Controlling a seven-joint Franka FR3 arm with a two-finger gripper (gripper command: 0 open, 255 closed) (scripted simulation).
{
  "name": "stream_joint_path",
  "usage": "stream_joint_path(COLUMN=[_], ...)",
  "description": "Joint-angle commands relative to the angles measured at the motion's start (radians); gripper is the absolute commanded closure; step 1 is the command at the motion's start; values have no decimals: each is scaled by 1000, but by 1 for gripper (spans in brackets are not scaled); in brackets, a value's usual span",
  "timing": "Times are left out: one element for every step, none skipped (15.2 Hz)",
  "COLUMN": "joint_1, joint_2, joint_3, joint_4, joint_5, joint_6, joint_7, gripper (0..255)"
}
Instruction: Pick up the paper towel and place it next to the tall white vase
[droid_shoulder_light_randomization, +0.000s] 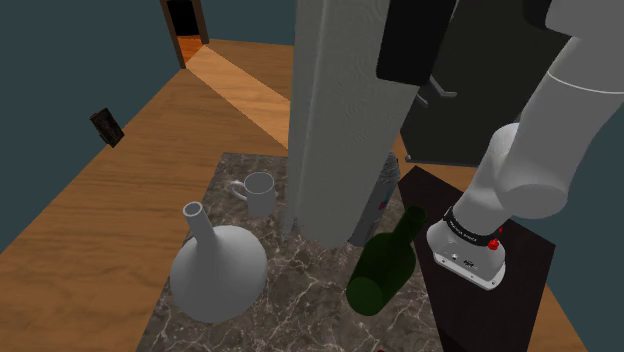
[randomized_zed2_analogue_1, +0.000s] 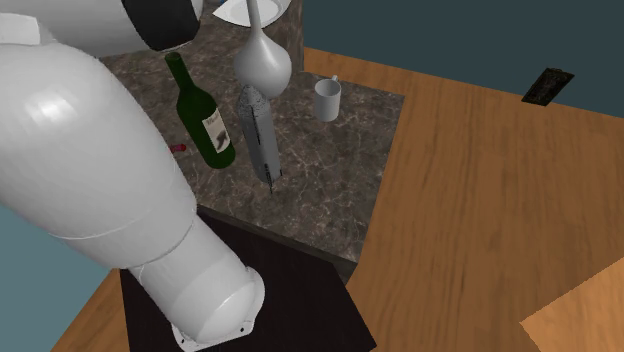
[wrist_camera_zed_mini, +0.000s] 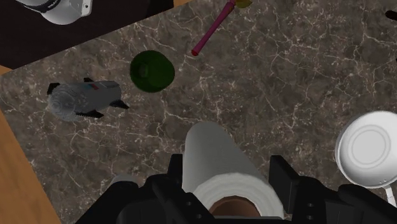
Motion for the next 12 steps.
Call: stream_joint_path(joint_1=[104,75,43,15,-8,-27,-43,-56,-66,-73,-80,-85], joint_2=[105,70,40,11,-16,-42,-67,-90,-111,-132,-151,-169], joint_3=[38,24,20,15,9,2,-6,-15,-24,-34,-43,-52], joint_4=[91,41,-5,-47,-86,-123,-157,-190,-221,-251,-280,-307], joint_5=[-110,-73,-42,-14,11,35,57,78,96,113,128,142], joint_6=[-23,6,32,56,78,99,119,137,155,171,188,204], joint_7=[92,72,54,37,20,4,-12,-28,-42,-56,-69,-81], gripper=[255,255,255,255,255,255,255,255,255,255,255,255])
